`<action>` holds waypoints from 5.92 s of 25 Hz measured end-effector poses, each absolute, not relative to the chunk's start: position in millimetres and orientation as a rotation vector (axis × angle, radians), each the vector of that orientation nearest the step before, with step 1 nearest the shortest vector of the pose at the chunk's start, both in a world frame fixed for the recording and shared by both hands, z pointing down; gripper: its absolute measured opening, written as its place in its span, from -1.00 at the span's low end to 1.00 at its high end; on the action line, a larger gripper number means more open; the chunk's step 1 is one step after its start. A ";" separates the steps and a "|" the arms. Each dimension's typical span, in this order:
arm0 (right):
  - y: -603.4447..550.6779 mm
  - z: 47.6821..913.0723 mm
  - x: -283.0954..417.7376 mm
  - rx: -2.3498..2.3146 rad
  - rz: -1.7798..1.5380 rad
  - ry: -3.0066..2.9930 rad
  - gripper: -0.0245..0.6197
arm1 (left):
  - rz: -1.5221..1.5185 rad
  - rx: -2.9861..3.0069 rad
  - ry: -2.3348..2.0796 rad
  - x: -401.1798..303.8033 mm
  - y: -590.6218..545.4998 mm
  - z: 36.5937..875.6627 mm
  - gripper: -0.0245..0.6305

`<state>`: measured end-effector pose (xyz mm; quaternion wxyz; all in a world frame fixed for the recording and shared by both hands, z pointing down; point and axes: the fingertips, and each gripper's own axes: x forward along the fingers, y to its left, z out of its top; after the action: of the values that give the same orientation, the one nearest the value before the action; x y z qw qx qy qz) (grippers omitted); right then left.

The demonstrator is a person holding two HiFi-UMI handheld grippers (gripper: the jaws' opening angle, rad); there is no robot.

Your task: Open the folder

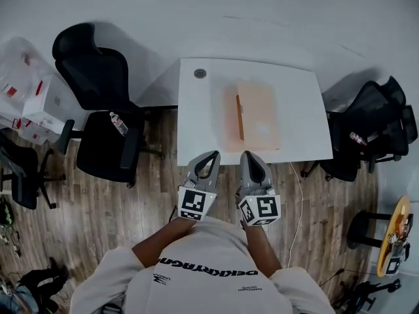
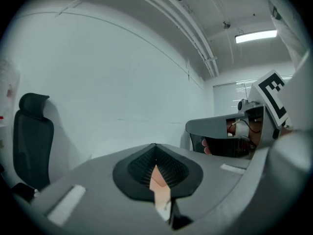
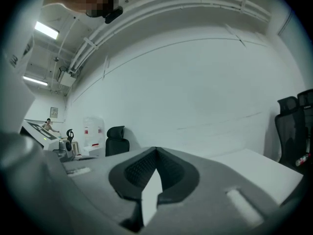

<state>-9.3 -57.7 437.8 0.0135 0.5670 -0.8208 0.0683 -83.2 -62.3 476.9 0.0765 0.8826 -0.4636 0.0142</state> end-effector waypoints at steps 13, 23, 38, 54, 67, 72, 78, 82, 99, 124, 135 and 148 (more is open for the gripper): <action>-110.6 464.5 10.8 1.776 0.290 -2.443 -0.92 | 0.068 2.628 -1.310 -63.9 -108.8 502.6 -0.93; -150.0 491.5 30.3 1.684 0.311 -2.405 -0.92 | 0.125 2.577 -1.368 -44.3 -138.9 525.5 -0.93; -181.9 541.7 48.1 1.498 0.368 -2.303 -0.84 | 0.212 2.501 -1.411 -14.7 -160.0 560.0 -0.93; -219.1 602.2 35.4 1.327 0.462 -2.137 -0.43 | 0.270 2.373 -1.467 -18.6 -160.8 602.1 -0.93; -231.6 640.5 31.6 1.292 0.394 -1.905 -0.33 | 0.330 2.349 -1.434 -13.8 -152.5 630.7 -0.93; -232.3 646.2 31.0 1.289 0.360 -1.875 -0.34 | 0.348 2.344 -1.435 -15.7 -151.7 636.2 -0.93; -235.2 638.7 30.9 1.313 0.395 -1.896 -0.49 | 0.347 2.343 -1.434 -16.3 -153.5 636.8 -0.93; -237.9 628.9 36.5 1.345 0.387 -1.920 -0.56 | 0.349 2.346 -1.420 -8.3 -157.5 639.8 -0.93; -238.6 566.5 92.0 1.559 0.370 -1.984 -0.84 | 0.467 2.360 -1.331 16.0 -167.5 667.9 -0.95; -236.7 537.1 170.4 1.680 0.359 -1.979 -0.89 | 0.688 2.309 -1.239 39.1 -173.6 712.8 -0.95; -236.8 535.8 205.2 1.721 0.349 -1.951 -0.90 | 0.746 2.270 -1.229 44.9 -176.4 728.6 -0.95; -238.2 542.9 238.6 1.774 0.364 -1.907 -0.91 | 0.756 2.237 -1.189 44.6 -176.2 732.1 -0.95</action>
<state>238.6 -238.2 542.9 0.2530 0.6527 -0.7015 0.1338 44.6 -176.2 732.1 0.2464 0.8201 -0.4359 0.2770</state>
